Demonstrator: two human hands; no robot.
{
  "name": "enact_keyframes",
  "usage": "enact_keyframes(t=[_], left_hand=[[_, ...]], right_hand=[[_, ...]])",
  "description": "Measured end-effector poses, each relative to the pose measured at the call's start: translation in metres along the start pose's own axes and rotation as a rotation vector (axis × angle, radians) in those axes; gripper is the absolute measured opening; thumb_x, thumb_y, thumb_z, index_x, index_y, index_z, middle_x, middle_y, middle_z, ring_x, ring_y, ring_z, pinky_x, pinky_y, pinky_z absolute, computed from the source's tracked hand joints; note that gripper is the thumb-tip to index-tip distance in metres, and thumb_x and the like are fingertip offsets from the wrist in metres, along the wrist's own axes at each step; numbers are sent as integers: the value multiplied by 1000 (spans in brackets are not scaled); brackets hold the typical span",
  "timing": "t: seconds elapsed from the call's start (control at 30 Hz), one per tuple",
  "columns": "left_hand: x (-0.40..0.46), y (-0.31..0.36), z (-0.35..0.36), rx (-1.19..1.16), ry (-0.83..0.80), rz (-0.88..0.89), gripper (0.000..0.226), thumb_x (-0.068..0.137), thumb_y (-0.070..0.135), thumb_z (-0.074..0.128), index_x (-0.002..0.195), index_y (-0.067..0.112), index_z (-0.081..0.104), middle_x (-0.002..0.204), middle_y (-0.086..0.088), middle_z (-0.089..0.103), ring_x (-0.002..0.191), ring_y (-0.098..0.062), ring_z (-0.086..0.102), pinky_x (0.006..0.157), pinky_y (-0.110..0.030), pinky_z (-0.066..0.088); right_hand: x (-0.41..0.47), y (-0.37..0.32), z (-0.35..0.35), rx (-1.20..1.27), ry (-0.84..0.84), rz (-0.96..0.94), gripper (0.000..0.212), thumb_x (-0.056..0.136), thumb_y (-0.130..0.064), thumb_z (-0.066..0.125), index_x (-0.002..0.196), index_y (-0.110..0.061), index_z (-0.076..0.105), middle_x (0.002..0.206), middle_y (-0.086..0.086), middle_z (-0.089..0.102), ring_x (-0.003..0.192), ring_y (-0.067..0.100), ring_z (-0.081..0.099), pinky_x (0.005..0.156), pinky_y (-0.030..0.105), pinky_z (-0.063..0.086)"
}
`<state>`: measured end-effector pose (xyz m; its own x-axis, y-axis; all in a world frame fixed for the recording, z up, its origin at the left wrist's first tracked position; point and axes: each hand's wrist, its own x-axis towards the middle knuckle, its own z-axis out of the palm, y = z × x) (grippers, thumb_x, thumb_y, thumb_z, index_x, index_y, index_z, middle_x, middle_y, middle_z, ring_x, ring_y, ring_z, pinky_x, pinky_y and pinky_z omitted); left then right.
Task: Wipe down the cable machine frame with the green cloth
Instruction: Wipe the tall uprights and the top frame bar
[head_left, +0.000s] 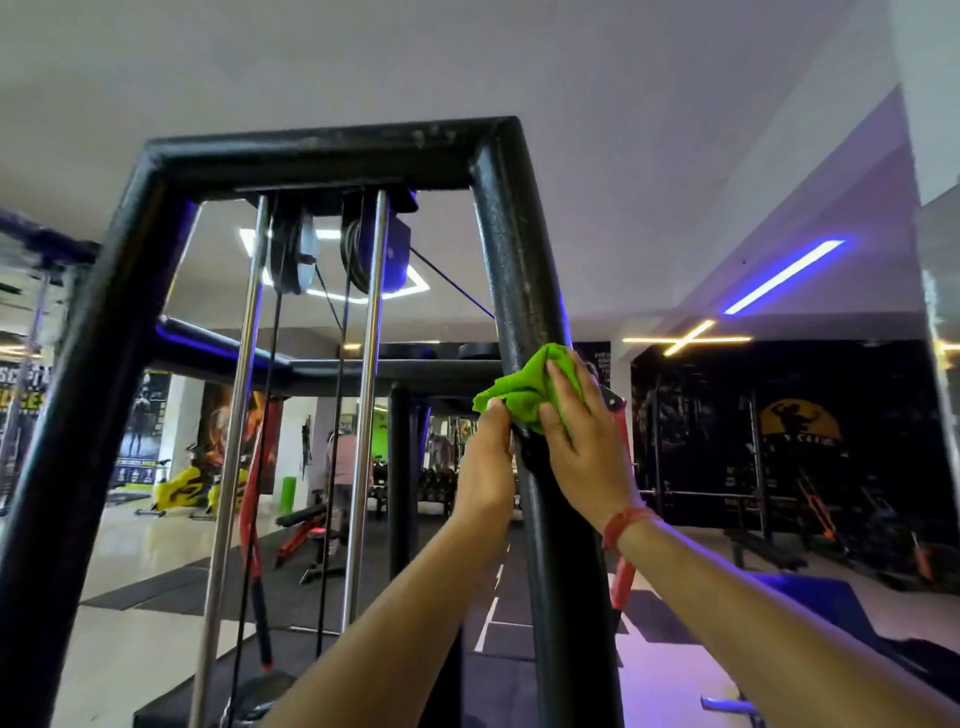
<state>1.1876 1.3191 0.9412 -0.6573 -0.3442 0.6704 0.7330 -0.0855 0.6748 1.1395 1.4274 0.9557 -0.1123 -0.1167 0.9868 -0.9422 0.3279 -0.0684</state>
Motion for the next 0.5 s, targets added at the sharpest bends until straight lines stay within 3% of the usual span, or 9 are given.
enact_keyframes(t=[0.1, 0.17, 0.23, 0.3, 0.37, 0.5], left_hand=[[14, 14, -2, 100, -30, 0, 50, 87, 68, 43, 103, 36, 78, 112, 4, 76, 114, -15, 67, 109, -46, 44], [26, 28, -1, 160, -22, -8, 55, 75, 78, 44, 104, 45, 76, 114, 4, 75, 116, -23, 65, 110, -53, 42], [43, 43, 2, 156, -19, 5, 55, 70, 78, 46, 100, 44, 77, 109, 1, 76, 111, -27, 66, 108, -55, 43], [56, 56, 5, 137, -3, 10, 52, 64, 75, 48, 86, 41, 80, 93, 2, 78, 97, -28, 67, 102, -50, 48], [63, 69, 7, 148, -18, 11, 45, 62, 72, 48, 73, 40, 79, 80, 10, 76, 87, -22, 68, 91, -40, 50], [72, 74, 6, 157, -46, 19, 39, 102, 45, 37, 80, 29, 66, 60, 18, 70, 55, 2, 67, 54, -16, 49]], right_hand=[[-33, 0, -4, 81, 0, -2, 54, 107, -17, 47, 158, -18, 30, 166, -8, 22, 151, -1, 16, 121, 14, 13], [-23, 4, -5, 105, 10, 30, 53, 106, -16, 47, 157, -21, 33, 165, -10, 24, 148, -7, 20, 119, 10, 17], [13, 9, -5, 127, 44, 82, 50, 105, -13, 48, 154, -22, 40, 162, -7, 31, 145, -1, 32, 116, 7, 22], [48, 11, -7, 101, 98, 113, 48, 102, -5, 50, 148, -18, 50, 159, 1, 35, 139, 5, 38, 110, 0, 21], [67, 10, -9, 33, 162, 110, 49, 94, 3, 52, 139, -16, 59, 149, 9, 38, 125, 4, 40, 106, 4, 28], [62, 6, -10, 6, 182, -45, 53, 84, 7, 53, 130, -17, 64, 121, 7, 52, 107, 17, 55, 98, 28, 47]])
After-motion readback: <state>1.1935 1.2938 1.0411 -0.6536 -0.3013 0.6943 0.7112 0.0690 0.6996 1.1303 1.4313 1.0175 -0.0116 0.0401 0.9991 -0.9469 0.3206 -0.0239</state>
